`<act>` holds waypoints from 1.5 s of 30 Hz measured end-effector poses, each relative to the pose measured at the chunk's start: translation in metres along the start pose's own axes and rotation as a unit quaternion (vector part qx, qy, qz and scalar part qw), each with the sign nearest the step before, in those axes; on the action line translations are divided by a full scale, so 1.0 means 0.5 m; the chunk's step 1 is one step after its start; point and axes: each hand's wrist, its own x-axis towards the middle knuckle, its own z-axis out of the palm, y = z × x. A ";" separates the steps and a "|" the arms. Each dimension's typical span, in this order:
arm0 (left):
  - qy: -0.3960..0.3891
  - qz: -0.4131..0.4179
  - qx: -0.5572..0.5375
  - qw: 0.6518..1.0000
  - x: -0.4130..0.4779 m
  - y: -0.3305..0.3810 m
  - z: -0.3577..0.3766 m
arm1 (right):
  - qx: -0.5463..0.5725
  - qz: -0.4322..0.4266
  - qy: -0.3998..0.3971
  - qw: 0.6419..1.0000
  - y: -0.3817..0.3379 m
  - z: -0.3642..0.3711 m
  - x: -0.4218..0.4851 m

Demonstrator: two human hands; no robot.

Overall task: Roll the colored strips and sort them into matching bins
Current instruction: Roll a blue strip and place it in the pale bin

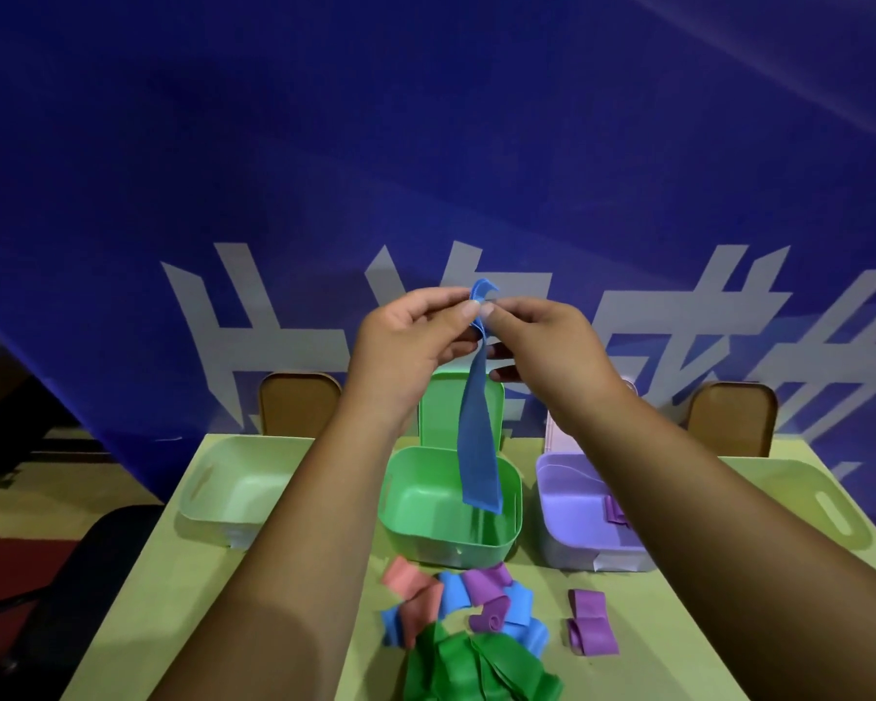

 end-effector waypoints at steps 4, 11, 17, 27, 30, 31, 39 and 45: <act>0.006 -0.003 -0.021 1.000 0.002 -0.007 -0.010 | -0.022 -0.012 -0.004 1.000 -0.001 0.008 -0.001; 0.026 0.005 0.010 1.000 0.006 -0.021 -0.024 | -0.046 -0.036 0.005 0.998 0.002 0.023 -0.008; 0.026 0.052 0.140 0.988 0.013 -0.034 -0.043 | -0.126 -0.021 0.068 0.989 0.029 0.028 0.006; 0.095 0.141 0.276 0.946 0.018 -0.054 -0.063 | -0.062 0.057 0.061 0.995 0.019 0.026 -0.010; 0.081 0.176 0.305 0.932 0.012 -0.057 -0.065 | -0.046 0.035 0.053 0.997 0.015 0.029 -0.020; 0.072 0.165 0.283 0.942 0.010 -0.056 -0.064 | -0.038 0.025 0.048 0.998 0.016 0.029 -0.023; 0.114 0.143 0.296 0.937 0.001 -0.087 -0.078 | -0.013 -0.033 0.059 0.998 0.025 0.032 -0.042; 0.105 -0.061 0.119 0.985 0.008 -0.089 -0.096 | 0.084 -0.017 0.044 0.995 0.033 0.020 -0.050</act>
